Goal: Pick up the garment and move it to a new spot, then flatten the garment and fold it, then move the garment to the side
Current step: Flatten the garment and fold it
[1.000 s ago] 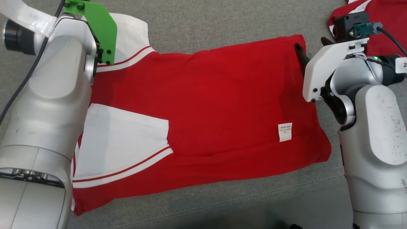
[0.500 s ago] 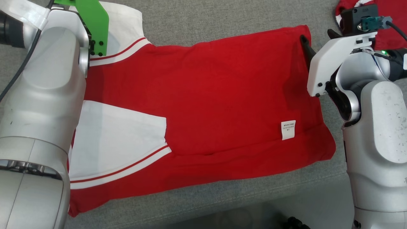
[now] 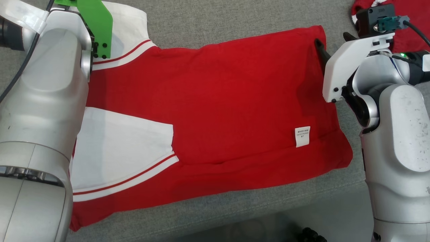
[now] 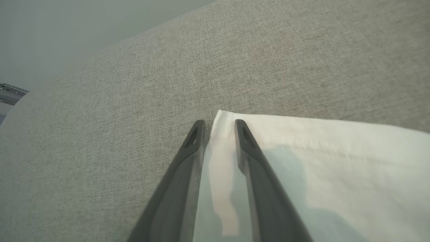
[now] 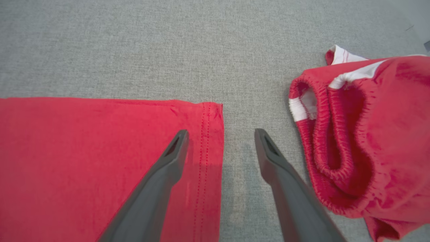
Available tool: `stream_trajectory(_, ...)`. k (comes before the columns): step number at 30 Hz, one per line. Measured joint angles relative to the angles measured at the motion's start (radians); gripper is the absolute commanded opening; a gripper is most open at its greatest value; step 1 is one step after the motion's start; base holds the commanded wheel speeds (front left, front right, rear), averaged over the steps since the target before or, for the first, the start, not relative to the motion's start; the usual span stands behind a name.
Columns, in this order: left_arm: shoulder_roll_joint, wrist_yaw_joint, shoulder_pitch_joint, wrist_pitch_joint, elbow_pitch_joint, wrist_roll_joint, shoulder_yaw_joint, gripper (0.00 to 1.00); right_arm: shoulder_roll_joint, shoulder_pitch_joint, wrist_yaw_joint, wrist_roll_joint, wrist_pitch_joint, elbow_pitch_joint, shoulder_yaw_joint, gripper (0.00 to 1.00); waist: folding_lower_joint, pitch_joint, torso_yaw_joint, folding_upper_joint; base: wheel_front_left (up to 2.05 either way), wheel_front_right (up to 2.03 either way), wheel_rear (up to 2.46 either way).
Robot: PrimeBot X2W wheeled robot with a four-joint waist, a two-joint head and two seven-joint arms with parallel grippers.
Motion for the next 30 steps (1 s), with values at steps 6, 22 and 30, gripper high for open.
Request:
stream_trajectory(6, -0.004, 0.000, -0.011, -0.009, 0.017, -0.012, 0.000, 0.00, 0.000, 0.000, 0.000, -0.010, 0.018, -0.002, -0.006, 1.00, 0.0000, 0.008, 0.007, 0.0000, 0.00, 0.00, 0.00)
stream_trajectory(22, -0.075, -0.019, -0.007, -0.055, 0.039, -0.053, -0.017, 0.00, -0.001, -0.107, 0.000, -0.002, 0.066, 0.138, -0.081, 1.00, -0.0001, 0.008, 0.056, 0.0000, 0.00, 0.00, 0.00)
stream_trajectory(30, -0.081, -0.023, -0.013, -0.064, 0.046, -0.063, -0.028, 0.00, -0.051, -0.181, 0.000, 0.037, 0.205, 0.203, -0.060, 1.00, -0.0001, 0.011, 0.061, 0.0000, 0.00, 0.00, 0.00)
